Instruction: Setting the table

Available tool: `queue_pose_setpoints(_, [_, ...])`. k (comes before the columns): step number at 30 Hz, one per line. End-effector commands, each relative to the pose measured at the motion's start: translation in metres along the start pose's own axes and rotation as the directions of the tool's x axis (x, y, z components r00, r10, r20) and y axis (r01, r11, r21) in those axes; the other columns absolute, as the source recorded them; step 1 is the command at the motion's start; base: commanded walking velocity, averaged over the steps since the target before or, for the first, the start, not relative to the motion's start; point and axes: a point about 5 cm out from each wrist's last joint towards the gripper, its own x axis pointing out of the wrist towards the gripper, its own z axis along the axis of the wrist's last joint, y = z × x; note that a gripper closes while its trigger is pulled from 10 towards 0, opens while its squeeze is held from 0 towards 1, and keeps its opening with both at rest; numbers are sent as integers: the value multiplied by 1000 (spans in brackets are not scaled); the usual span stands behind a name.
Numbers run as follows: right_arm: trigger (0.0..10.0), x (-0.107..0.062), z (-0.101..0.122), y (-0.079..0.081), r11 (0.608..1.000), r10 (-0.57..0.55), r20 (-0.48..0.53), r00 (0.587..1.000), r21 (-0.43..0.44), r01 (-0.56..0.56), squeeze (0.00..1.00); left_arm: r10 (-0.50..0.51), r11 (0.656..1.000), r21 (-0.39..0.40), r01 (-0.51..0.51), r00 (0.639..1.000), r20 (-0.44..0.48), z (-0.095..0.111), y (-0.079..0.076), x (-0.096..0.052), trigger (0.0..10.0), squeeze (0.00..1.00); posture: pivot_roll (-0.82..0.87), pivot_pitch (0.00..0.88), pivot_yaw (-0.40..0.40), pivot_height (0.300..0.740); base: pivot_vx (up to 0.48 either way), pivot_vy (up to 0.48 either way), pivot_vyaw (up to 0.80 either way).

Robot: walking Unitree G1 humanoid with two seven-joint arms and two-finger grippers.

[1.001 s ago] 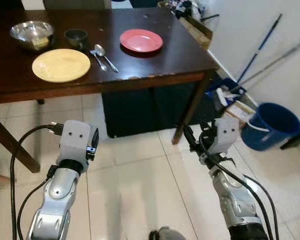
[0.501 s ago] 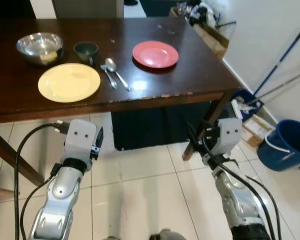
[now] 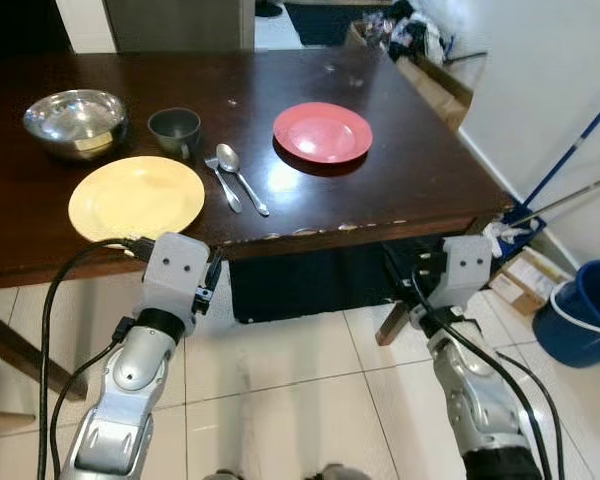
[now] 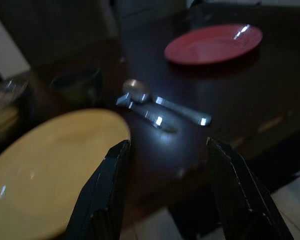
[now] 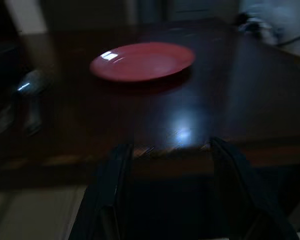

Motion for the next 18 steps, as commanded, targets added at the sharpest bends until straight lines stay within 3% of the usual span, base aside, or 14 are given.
queue_pose_setpoints(1, [10000, -2, 1, -10, 998, -56, 7, 998, 17, 56, 0, -32, 999, -3, 32, 999, 17, 4, -8, 1, 10000, 0, -68, 44, 11, 740, 401, 0, 0])
queue_pose_setpoints(18, [10000, -3, 2, -20, 992, -119, 16, 993, 42, 118, 0, -60, 998, -4, 60, 998, 27, 7, -9, 4, 10000, 0, -69, 46, 29, 740, 402, 0, 0])
